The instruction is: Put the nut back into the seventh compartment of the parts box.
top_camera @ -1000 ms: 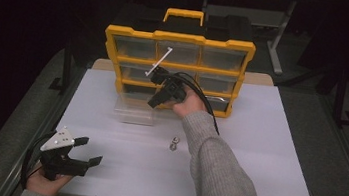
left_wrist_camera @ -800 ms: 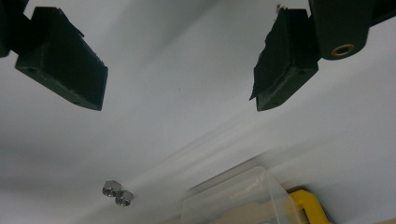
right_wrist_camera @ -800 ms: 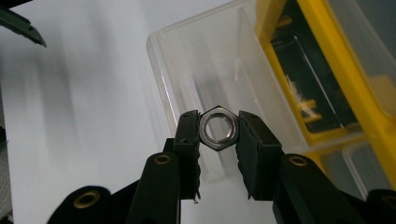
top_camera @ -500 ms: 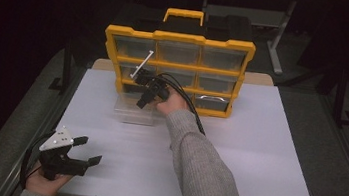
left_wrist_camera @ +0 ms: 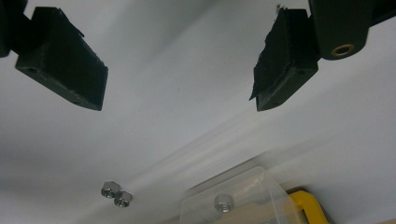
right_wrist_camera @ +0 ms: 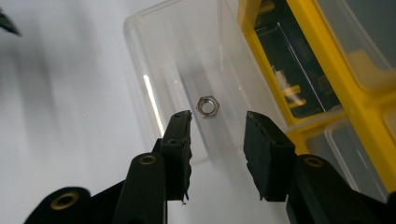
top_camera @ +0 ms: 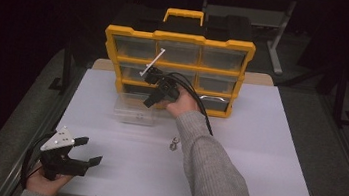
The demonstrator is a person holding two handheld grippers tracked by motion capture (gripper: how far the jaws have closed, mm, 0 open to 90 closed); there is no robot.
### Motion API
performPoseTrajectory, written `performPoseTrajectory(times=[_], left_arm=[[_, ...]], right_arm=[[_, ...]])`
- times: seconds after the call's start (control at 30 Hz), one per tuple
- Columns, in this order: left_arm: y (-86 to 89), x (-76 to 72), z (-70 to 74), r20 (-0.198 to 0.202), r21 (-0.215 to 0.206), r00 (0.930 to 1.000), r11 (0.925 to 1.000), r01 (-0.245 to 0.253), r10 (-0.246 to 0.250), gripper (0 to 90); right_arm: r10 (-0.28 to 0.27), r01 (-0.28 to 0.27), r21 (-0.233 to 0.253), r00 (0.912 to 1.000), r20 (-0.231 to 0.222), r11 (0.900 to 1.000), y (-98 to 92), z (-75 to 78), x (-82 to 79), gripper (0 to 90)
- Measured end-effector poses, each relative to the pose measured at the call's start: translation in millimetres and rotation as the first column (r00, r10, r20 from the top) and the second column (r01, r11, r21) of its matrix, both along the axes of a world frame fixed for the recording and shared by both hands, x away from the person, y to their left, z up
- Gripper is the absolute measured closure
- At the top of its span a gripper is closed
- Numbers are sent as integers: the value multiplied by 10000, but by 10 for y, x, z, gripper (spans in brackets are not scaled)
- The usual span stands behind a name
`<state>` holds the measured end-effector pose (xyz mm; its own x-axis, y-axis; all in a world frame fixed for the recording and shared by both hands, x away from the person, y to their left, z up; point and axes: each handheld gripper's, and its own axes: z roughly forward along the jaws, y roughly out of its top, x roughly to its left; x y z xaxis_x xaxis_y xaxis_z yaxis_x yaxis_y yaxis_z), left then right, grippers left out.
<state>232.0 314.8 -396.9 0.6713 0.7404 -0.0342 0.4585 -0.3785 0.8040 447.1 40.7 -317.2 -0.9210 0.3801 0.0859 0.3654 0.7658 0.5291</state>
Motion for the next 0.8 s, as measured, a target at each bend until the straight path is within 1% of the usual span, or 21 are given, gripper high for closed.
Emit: performPoseTrajectory(times=[0.03, 0.07, 0.1, 0.13, 0.17, 0.2, 0.23, 0.27, 0.3, 0.33, 0.4, 0.47, 0.57, 0.63, 0.67, 0.8], left_arm=[[1, 0, 1, 3, 37, 10000, 10000, 20, -20, 173], [-3, 1, 0, -3, 28, 10000, 10000, 27, -27, 173], [-2, 2, 2, -4, 99, 10000, 9999, 62, -62, 173], [-2, 2, 2, -4, 99, 10000, 9999, 62, -62, 173], [-3, 4, 2, -24, 184, 10000, 9998, 78, -78, 173], [-3, 4, 2, -24, 184, 10000, 9998, 78, -78, 173], [-11, 5, -3, -2, 129, 10000, 9999, 38, -38, 173], [-11, 5, -3, -2, 129, 10000, 9999, 38, -38, 173], [-10, 6, -2, -13, 148, 10000, 9999, 49, -49, 173], [-11, 5, -2, -38, 154, 10000, 9999, 36, -35, 173], [-13, 5, -4, -38, 139, 10000, 9999, 24, -23, 173], [-18, 4, -7, -28, 108, 10000, 9999, 5, -4, 173], [-26, 4, -11, -34, 70, 10000, 10000, -1, 1, 173], [-30, 4, -12, -34, 104, 10000, 9999, 14, -13, 173], [-31, 7, -7, -19, 196, 10000, 9998, 72, -71, 173], [-39, 5, -10, -39, 158, 10000, 9999, 56, -56, 173]], right_arm=[[-35, 34, 112, 10000, 35, 9999, -51, 17, -26, 603], [-42, 40, 210, 9999, 115, 9998, -150, 32, -66, 601], [-103, 99, 210, 9998, 177, 9997, -199, 40, -93, 602], [-103, 99, 210, 9998, 177, 9997, -199, 40, -93, 602], [-149, 144, 248, 9997, 204, 9996, -296, 48, -144, 602], [-149, 144, 248, 9997, 204, 9996, -296, 48, -144, 602], [-174, 169, 302, 9997, 182, 9994, -393, 42, -190, 600], [-174, 169, 302, 9997, 182, 9994, -393, 42, -190, 600], [-216, 212, 277, 9997, 130, 9994, -448, 26, -222, 595], [-266, 263, 215, 9995, 141, 9994, -532, -10, -273, 595], [-355, 354, 185, 9994, 35, 9992, -596, -54, -316, 592], [-266, 263, 172, 9995, 147, 9995, -664, -120, -358, 590], [-236, 234, 177, 9997, 85, 9996, -723, -190, -400, 586], [-280, 280, 156, 9996, -5, 9995, -778, -259, -443, 580], [-305, 307, 202, 9995, -80, 9993, -830, -327, -485, 577], [-470, 474, 190, 9986, -251, 9987, -915, -448, -556, 569]])
